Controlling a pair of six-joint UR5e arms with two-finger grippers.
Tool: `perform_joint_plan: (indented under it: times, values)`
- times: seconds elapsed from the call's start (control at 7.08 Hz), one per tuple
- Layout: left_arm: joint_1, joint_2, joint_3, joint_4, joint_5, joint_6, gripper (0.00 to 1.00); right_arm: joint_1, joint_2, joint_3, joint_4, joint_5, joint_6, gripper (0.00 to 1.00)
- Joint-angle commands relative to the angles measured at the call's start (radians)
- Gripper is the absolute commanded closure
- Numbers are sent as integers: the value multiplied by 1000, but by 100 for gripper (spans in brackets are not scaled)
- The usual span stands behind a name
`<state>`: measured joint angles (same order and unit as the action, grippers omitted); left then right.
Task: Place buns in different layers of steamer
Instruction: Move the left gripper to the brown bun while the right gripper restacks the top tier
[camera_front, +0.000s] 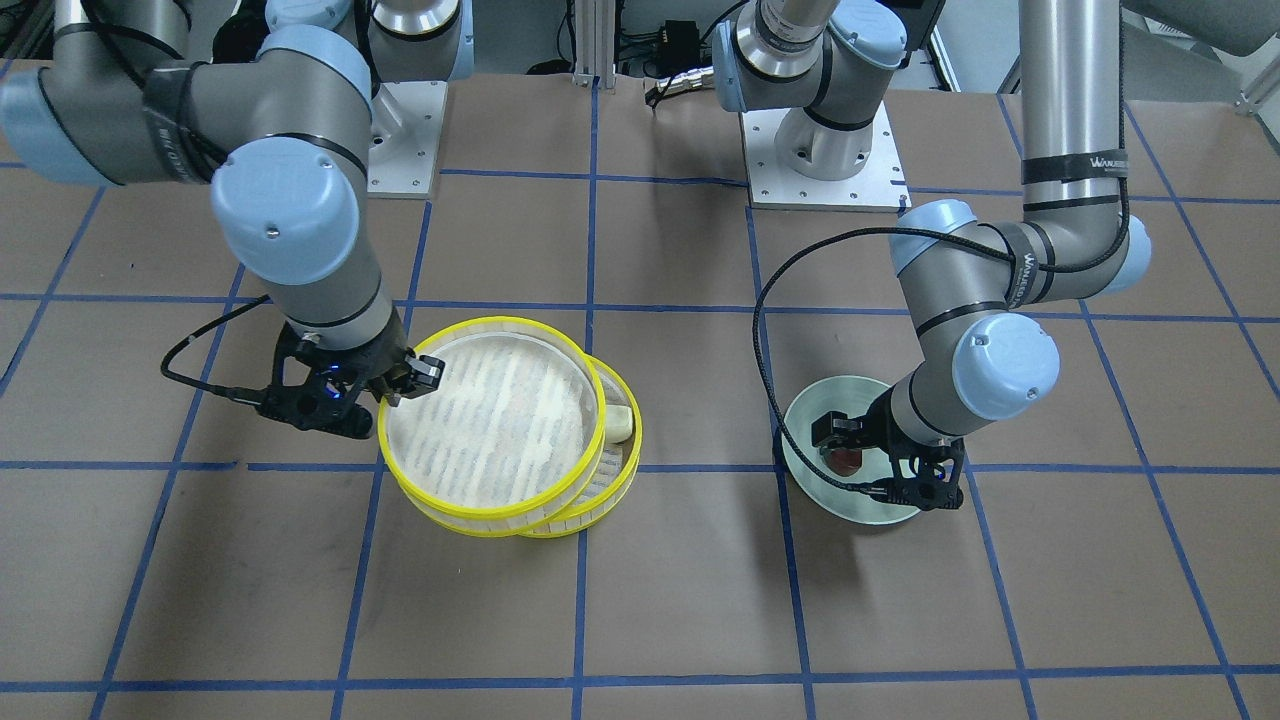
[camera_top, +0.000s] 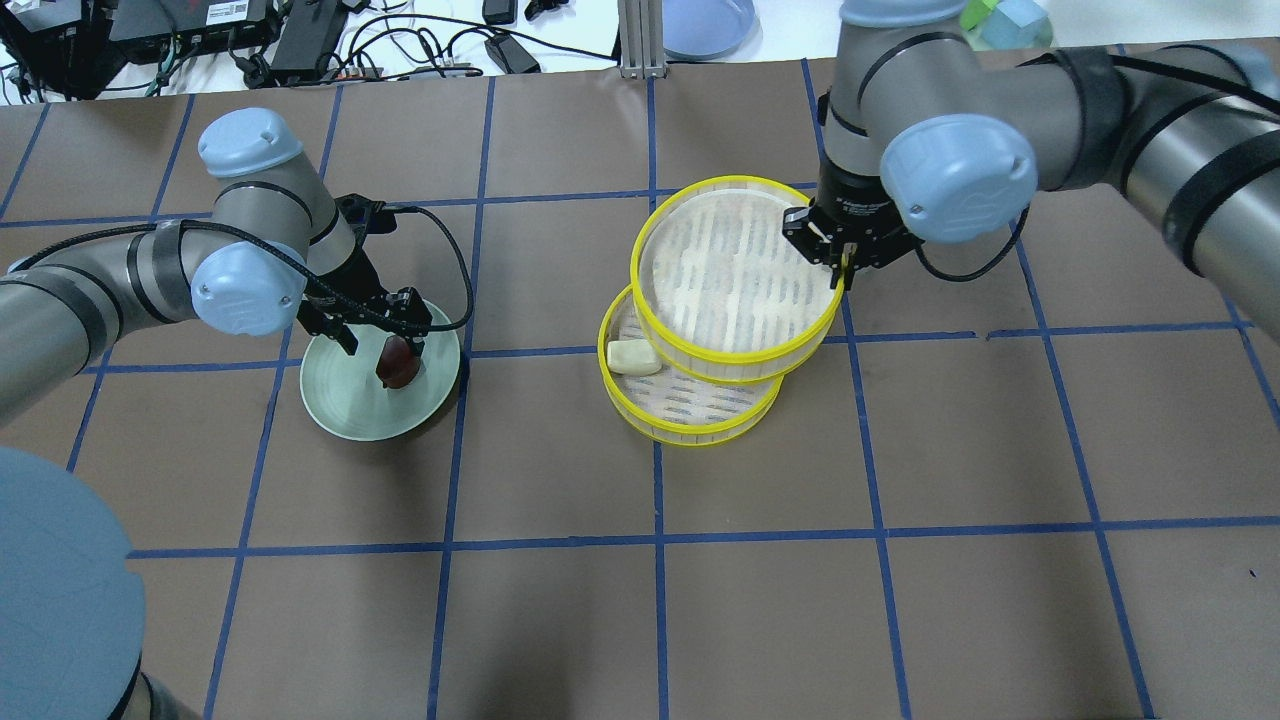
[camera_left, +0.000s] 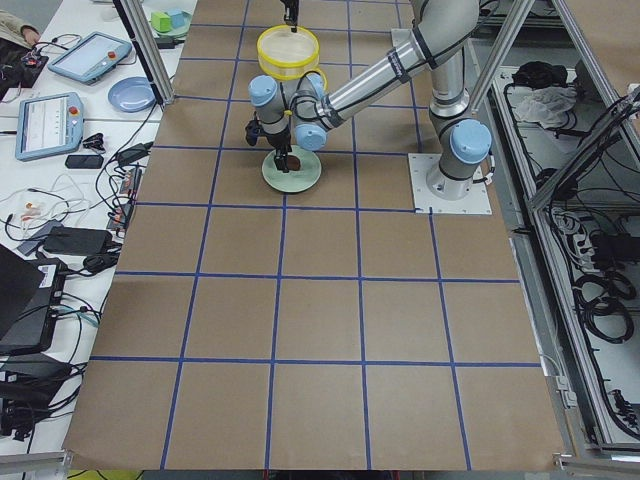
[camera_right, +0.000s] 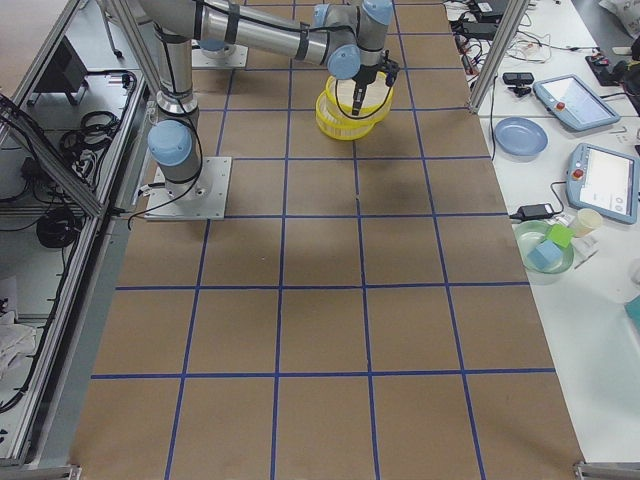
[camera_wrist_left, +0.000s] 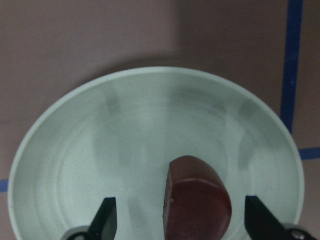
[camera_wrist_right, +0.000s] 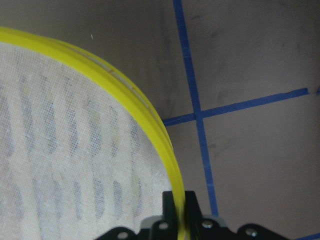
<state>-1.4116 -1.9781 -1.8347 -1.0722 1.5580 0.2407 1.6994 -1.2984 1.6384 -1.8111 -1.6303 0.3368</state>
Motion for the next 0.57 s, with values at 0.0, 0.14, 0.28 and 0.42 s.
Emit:
perform_joint_plan:
  times: [0.0,0.14,0.28,0.42]
  values:
    - [2,-15,-8,1,-12,5,10,40,22,1,6,0,42,99]
    - [2,-15,-8,0,-9,6,52,51,42,1,7,0,44,99]
    - [3,-13,-9,0,-12,6,77,62,44,1,6,-2,44,99]
    - [2,-12,-8,-2,-13,6,100,62,57,3,7,0,36,99]
